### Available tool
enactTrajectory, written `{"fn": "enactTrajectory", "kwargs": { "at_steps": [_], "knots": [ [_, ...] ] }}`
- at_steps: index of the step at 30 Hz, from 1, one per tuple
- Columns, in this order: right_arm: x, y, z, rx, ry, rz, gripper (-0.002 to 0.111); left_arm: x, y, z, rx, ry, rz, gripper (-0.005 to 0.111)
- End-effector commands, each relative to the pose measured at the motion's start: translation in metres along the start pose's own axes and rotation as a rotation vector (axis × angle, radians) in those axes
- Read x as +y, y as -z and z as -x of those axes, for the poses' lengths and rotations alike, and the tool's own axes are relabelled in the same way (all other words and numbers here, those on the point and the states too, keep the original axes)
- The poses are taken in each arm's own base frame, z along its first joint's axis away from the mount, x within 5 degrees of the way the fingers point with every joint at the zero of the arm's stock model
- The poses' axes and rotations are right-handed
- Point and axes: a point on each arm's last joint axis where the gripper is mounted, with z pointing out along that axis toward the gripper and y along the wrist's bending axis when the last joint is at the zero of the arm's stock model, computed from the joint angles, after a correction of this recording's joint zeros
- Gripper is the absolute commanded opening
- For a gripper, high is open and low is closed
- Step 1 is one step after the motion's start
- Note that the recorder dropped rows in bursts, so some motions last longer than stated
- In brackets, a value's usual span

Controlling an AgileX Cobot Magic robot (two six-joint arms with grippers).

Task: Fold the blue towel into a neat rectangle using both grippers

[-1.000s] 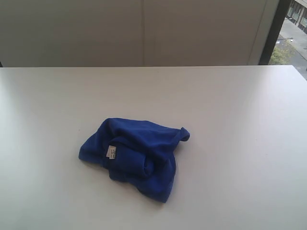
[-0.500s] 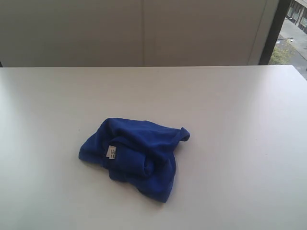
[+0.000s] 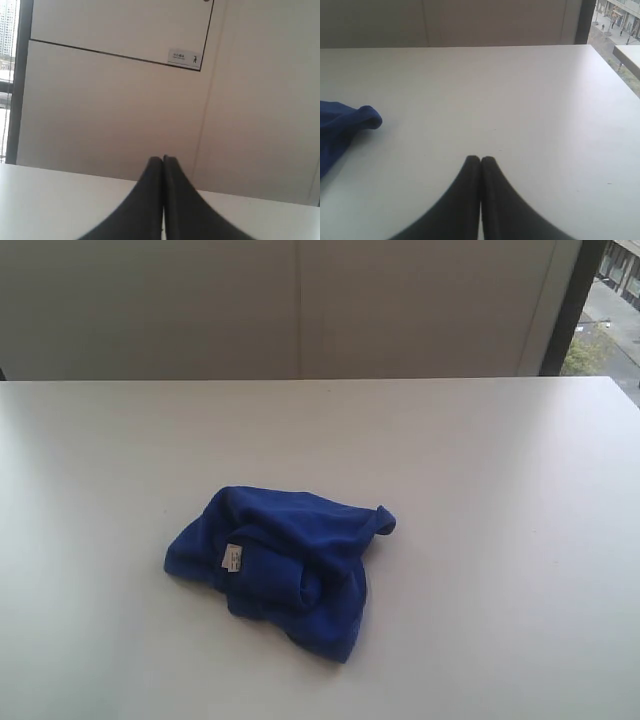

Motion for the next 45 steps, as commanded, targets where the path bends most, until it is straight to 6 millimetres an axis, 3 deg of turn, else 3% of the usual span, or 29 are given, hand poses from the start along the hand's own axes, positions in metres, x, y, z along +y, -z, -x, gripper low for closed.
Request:
{"fn": "enactTrajectory", "kwargs": {
  "at_steps": [1, 4, 6, 12, 14, 15, 19, 27, 33, 41, 45],
  "knots": [
    [0.000, 0.000, -0.001, -0.010, -0.003, 0.004, 0.000, -0.002, -0.002, 0.000, 0.114, 0.056, 0.001, 0.000],
    [0.000, 0.000, -0.001, -0.010, -0.003, 0.004, 0.000, -0.006, -0.008, 0.014, 0.130, 0.054, 0.003, 0.000],
    [0.000, 0.000, -0.001, -0.010, -0.003, 0.004, 0.000, -0.009, -0.016, 0.021, 0.232, 0.126, 0.024, 0.000],
    [0.000, 0.000, -0.001, -0.010, -0.003, 0.004, 0.000, -0.029, -0.046, 0.070, 0.564, -0.159, -0.071, 0.000],
    [0.000, 0.000, -0.001, -0.010, -0.003, 0.004, 0.000, -0.039, -0.063, 0.076, 0.752, -0.244, -0.151, 0.000],
    [0.000, 0.000, -0.001, -0.010, -0.003, 0.004, 0.000, -0.044, -0.072, 0.071, 0.881, -0.299, -0.217, 0.000],
    [0.000, 0.000, -0.001, -0.010, -0.003, 0.004, 0.000, -0.061, -0.089, 0.052, 1.065, -0.292, -0.455, 0.000],
    [0.000, 0.000, -0.001, -0.010, -0.003, 0.004, 0.000, -0.091, -0.135, -0.005, 1.125, -0.111, -0.876, 0.000],
    [0.000, 0.000, -0.001, -0.010, -0.003, 0.004, 0.000, -0.096, -0.157, -0.041, 1.153, -0.130, -0.901, 0.000],
    [0.000, 0.000, -0.001, -0.010, -0.003, 0.004, 0.000, -0.119, -0.193, -0.070, 1.107, -0.310, -0.841, 0.000],
    [0.000, 0.000, -0.001, -0.010, -0.003, 0.004, 0.000, -0.121, -0.203, -0.087, 1.136, -0.317, -0.817, 0.015]
  ]
}}
